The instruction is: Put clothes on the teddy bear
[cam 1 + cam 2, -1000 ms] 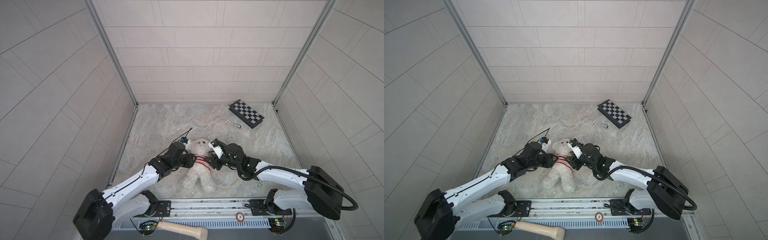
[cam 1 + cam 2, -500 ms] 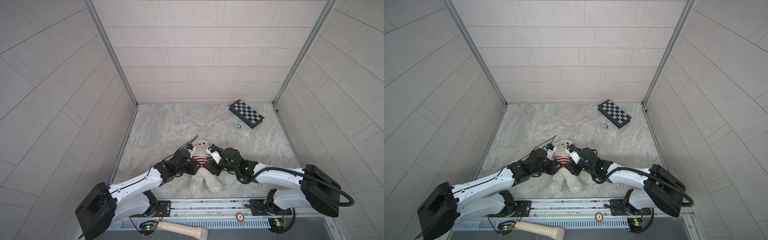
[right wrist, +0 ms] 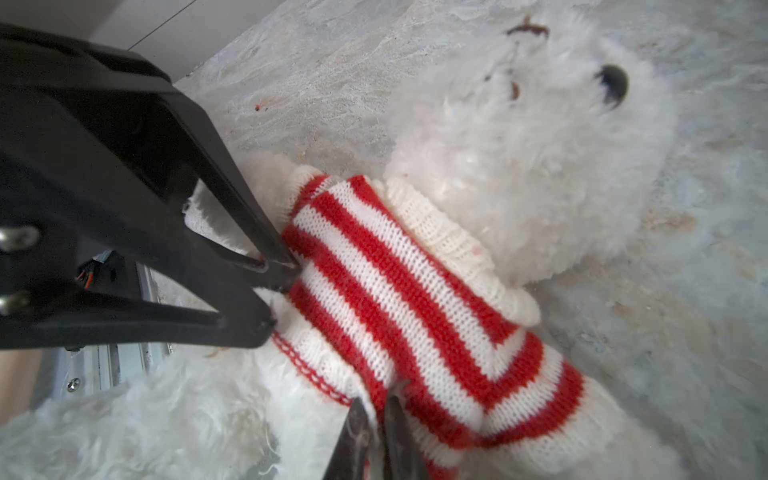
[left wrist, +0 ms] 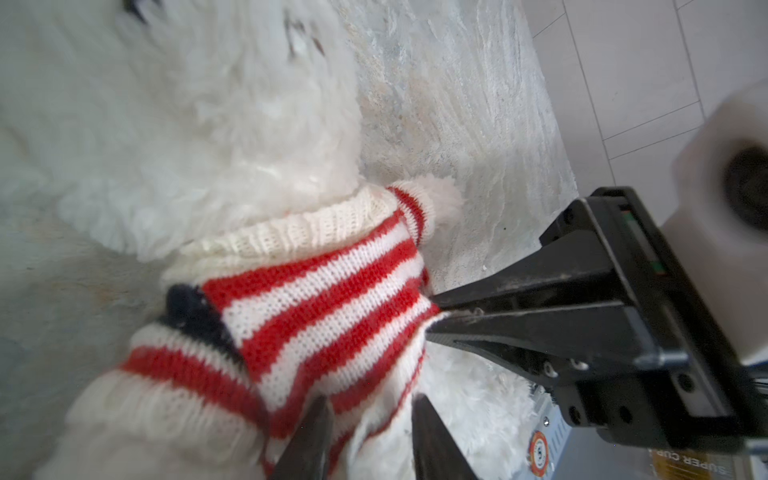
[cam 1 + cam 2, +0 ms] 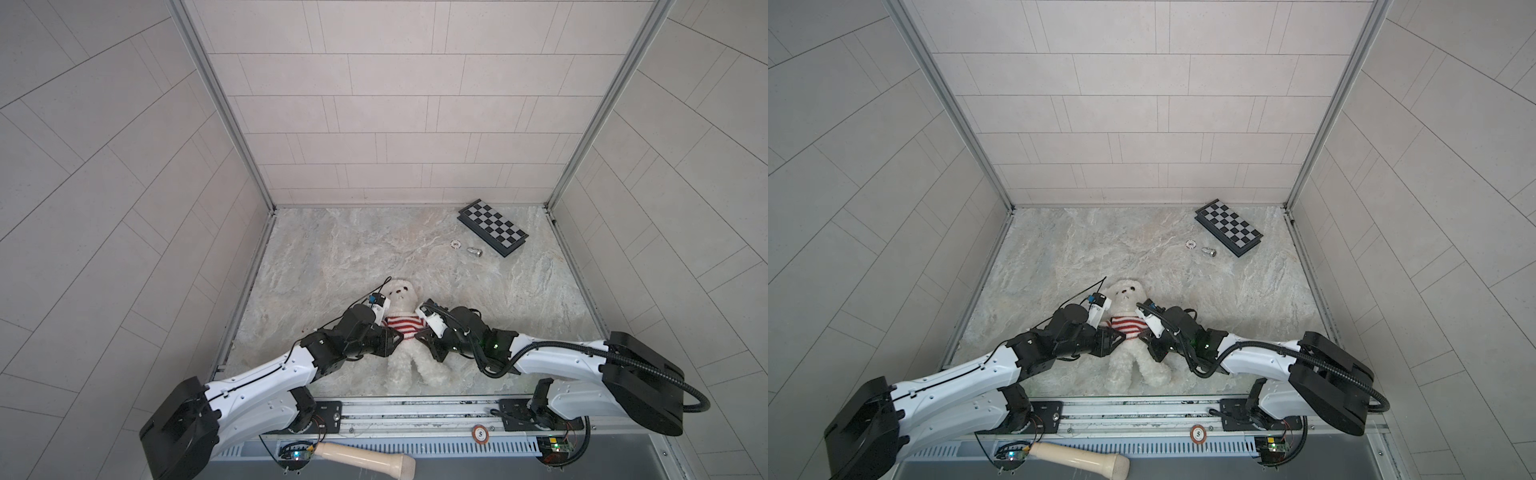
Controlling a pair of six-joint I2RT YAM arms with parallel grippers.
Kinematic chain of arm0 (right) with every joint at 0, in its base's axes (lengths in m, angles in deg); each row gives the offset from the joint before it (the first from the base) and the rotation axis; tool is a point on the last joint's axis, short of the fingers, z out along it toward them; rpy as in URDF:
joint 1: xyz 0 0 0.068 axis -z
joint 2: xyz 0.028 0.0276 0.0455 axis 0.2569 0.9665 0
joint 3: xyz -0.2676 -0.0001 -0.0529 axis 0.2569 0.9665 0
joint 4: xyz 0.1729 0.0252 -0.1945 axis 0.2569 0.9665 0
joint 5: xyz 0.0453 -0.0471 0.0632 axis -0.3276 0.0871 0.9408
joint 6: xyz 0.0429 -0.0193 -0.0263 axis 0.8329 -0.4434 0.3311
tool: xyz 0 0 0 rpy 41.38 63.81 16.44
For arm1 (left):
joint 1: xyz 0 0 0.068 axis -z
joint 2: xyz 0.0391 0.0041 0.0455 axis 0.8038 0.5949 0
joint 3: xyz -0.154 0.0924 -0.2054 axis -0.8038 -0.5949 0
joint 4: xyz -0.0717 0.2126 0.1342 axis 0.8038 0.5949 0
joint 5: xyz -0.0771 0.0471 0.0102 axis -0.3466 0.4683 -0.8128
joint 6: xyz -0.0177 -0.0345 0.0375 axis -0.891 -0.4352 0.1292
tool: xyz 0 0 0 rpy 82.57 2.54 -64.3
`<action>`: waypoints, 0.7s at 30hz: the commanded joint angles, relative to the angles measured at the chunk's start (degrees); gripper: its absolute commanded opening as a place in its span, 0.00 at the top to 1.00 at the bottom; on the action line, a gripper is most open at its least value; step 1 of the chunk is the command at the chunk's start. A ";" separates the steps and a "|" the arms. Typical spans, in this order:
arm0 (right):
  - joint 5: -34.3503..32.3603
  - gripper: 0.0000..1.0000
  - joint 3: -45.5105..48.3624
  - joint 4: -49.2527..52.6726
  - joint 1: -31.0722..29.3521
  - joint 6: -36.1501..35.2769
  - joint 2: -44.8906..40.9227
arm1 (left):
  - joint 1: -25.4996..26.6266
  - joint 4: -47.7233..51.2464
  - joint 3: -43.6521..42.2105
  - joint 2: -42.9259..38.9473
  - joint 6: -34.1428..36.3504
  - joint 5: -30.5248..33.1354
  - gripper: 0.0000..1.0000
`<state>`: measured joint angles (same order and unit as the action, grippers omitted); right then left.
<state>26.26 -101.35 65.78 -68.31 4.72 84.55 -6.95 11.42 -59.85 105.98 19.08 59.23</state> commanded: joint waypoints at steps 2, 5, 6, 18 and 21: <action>-1.69 0.87 1.71 2.68 -0.39 -0.98 -2.64 | -5.09 3.63 -0.84 -5.50 1.08 -3.53 0.56; -2.13 0.85 1.90 2.77 -0.40 -2.07 -3.46 | -8.63 7.37 -0.22 -9.13 2.99 -4.00 0.53; -2.26 0.85 1.77 2.81 -0.39 -2.33 -3.51 | -9.39 8.90 0.20 -9.79 3.64 -3.65 0.53; -2.74 0.87 1.32 2.93 -0.42 -3.18 -2.41 | -11.87 11.86 2.44 -7.02 5.60 1.53 0.57; -2.79 0.94 1.28 3.13 -0.44 -3.37 -2.50 | -11.92 12.16 3.01 -8.28 5.95 1.46 0.54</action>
<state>24.62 -99.92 67.81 -68.51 1.64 82.11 -18.49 22.88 -58.82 98.81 23.85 59.67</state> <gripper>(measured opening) 0.070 0.459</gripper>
